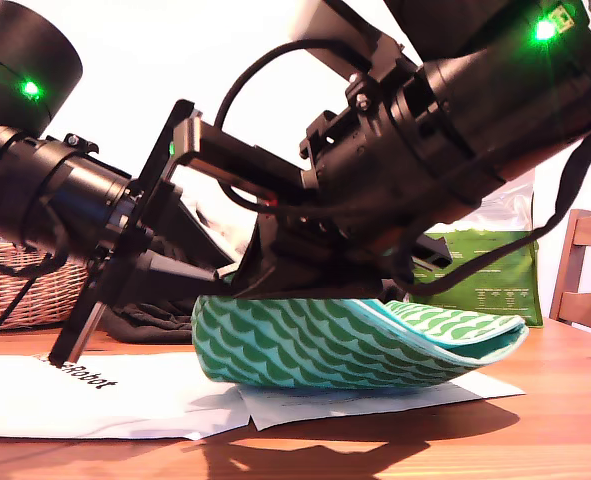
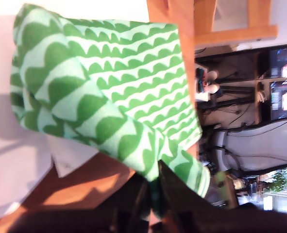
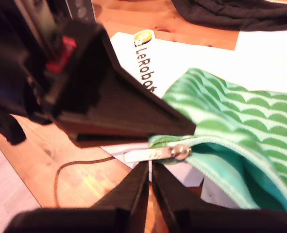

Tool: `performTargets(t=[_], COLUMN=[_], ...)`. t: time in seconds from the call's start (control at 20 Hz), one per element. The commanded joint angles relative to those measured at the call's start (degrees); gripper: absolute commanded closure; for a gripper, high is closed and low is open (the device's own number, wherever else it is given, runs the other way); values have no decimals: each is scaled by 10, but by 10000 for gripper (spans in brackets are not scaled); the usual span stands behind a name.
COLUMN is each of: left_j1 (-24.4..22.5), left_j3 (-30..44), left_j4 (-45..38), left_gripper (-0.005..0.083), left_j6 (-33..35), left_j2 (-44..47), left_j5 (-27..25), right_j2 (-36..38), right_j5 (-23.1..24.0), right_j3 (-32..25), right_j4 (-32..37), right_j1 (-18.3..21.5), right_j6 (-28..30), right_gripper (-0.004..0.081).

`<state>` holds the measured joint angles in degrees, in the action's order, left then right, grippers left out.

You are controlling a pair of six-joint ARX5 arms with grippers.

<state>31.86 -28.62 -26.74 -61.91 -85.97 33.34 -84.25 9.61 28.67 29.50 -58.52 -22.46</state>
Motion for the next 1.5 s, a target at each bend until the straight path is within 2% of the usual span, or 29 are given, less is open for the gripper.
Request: performTargets(t=[0.0, 0.2, 0.35, 0.5, 0.6, 0.7, 0.75, 0.85, 0.95, 1.25, 1.45], left_j1=[-3, -3, -3, -3, -3, -3, -3, -3, -3, -2, -2], left_j3=[-6, -6, -6, -6, -6, -6, -6, -6, -6, -6, -6], left_j4=[9, 16, 17, 17, 17, 16, 14, 14, 14, 13, 12], left_gripper=[793, 793, 793, 793, 793, 793, 793, 793, 793, 793, 793], left_j6=[10, 20, 19, 19, 19, 20, 20, 20, 25, 35, 39], left_j2=[-3, -3, -3, -3, -3, -3, -3, -3, -3, -3, -3], left_j5=[0, 1, 1, 1, 1, 1, 1, 1, 1, 3, 7], right_j2=[28, 47, 52, 63, 74, 83, 83, 80, 79, 68, 38], right_j5=[4, 11, 19, 12, 9, -16, -34, -47, -50, -67, -101], right_j3=[-5, -5, -5, -5, -5, 7, 20, 40, 41, 42, 70], right_j4=[21, 57, 43, 1, -8, -39, -79, -141, -140, -139, -142], right_j1=[2, 2, 5, 4, -1, -3, -3, -3, -2, 33, 43], right_j6=[0, 0, 5, 69, 142, 185, 206, 239, 249, 251, 251], right_gripper=[783, 783, 783, 782, 773, 660, 597, 575, 575, 575, 575])
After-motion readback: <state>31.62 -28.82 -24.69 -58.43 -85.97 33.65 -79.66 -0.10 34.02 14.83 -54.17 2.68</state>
